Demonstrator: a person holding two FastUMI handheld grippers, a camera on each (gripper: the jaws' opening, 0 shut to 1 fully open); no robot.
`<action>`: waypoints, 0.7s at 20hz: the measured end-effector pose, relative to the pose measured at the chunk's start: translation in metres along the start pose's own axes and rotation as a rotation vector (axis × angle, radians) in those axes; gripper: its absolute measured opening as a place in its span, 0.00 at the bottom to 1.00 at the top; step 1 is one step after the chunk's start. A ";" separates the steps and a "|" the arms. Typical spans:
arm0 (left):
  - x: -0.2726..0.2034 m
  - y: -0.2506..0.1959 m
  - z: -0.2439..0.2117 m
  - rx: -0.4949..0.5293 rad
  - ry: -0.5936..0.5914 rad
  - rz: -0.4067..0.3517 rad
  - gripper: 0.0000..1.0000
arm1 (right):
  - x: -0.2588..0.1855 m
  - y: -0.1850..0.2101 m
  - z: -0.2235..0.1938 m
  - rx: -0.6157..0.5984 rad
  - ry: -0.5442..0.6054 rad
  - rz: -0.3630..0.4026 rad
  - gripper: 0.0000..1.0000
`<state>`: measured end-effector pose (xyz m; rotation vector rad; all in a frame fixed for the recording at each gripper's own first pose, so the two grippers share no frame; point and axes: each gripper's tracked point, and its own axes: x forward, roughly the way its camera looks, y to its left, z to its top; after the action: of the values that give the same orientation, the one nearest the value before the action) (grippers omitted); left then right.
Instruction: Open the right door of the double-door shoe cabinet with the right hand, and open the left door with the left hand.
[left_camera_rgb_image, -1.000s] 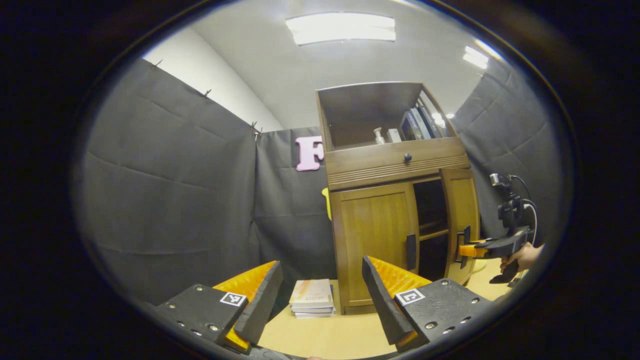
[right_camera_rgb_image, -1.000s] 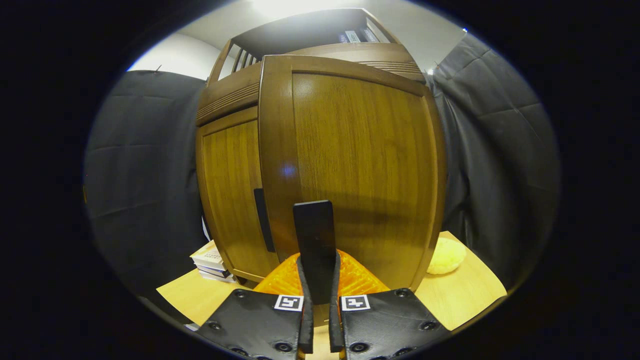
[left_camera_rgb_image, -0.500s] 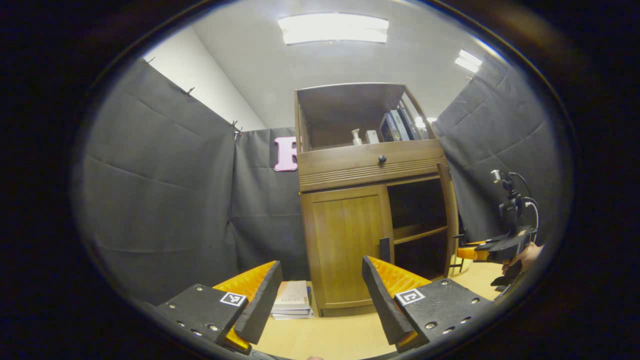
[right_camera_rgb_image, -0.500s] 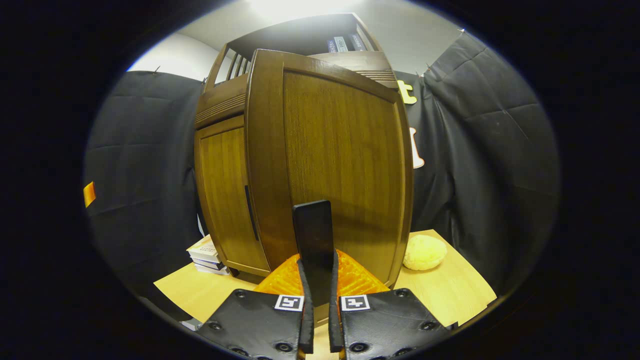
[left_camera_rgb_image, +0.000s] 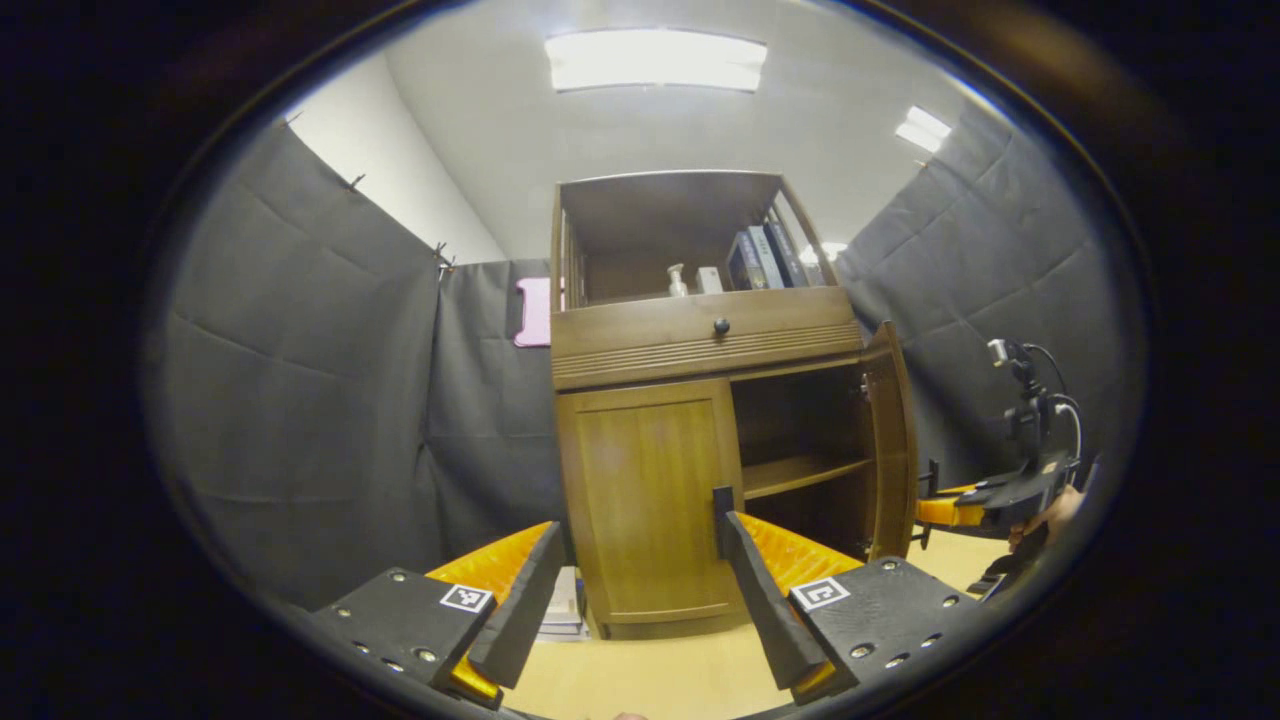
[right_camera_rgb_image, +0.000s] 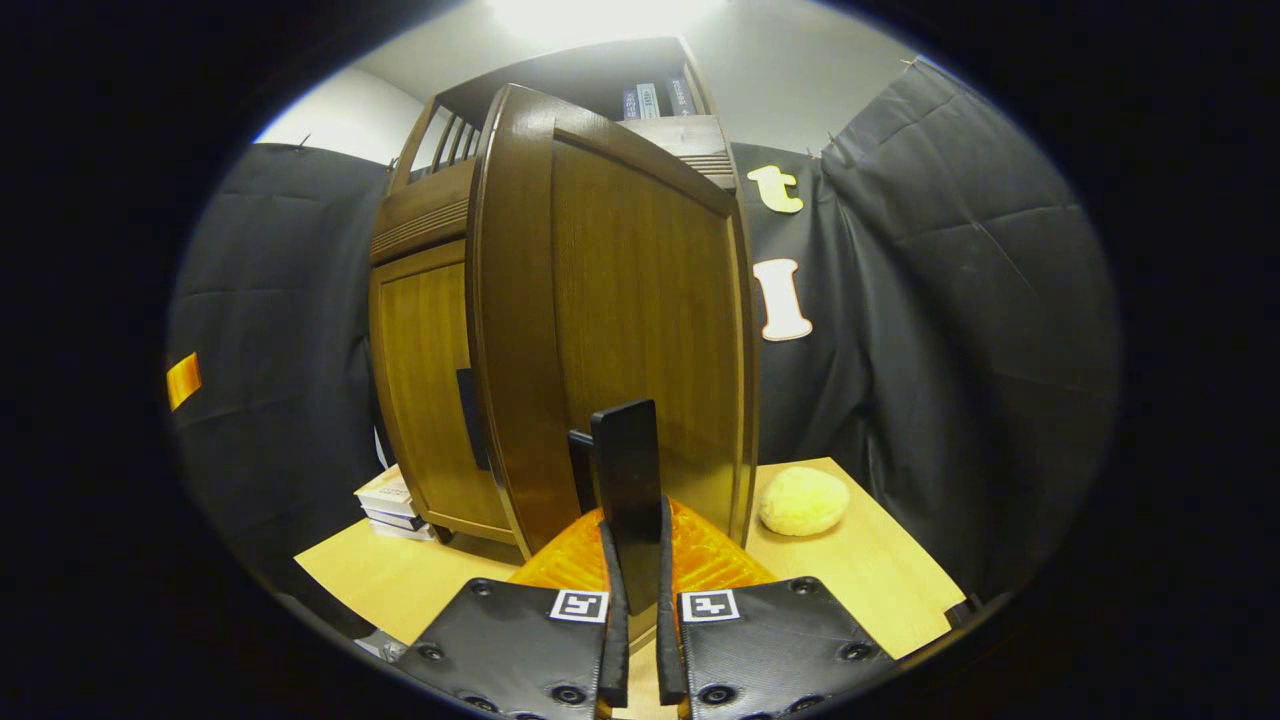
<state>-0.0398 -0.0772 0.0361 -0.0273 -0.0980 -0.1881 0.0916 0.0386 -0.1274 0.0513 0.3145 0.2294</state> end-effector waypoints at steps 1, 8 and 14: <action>0.001 -0.006 0.001 -0.002 0.000 -0.007 0.94 | -0.003 -0.006 -0.001 -0.001 0.002 -0.007 0.13; 0.004 -0.040 0.001 -0.004 -0.001 -0.051 0.94 | -0.026 -0.052 -0.002 0.030 -0.002 -0.070 0.12; 0.005 -0.065 -0.002 -0.012 0.003 -0.082 0.94 | -0.035 -0.078 -0.004 0.039 -0.003 -0.095 0.15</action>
<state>-0.0471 -0.1419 0.0359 -0.0346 -0.0956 -0.2707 0.0748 -0.0457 -0.1274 0.0753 0.3176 0.1294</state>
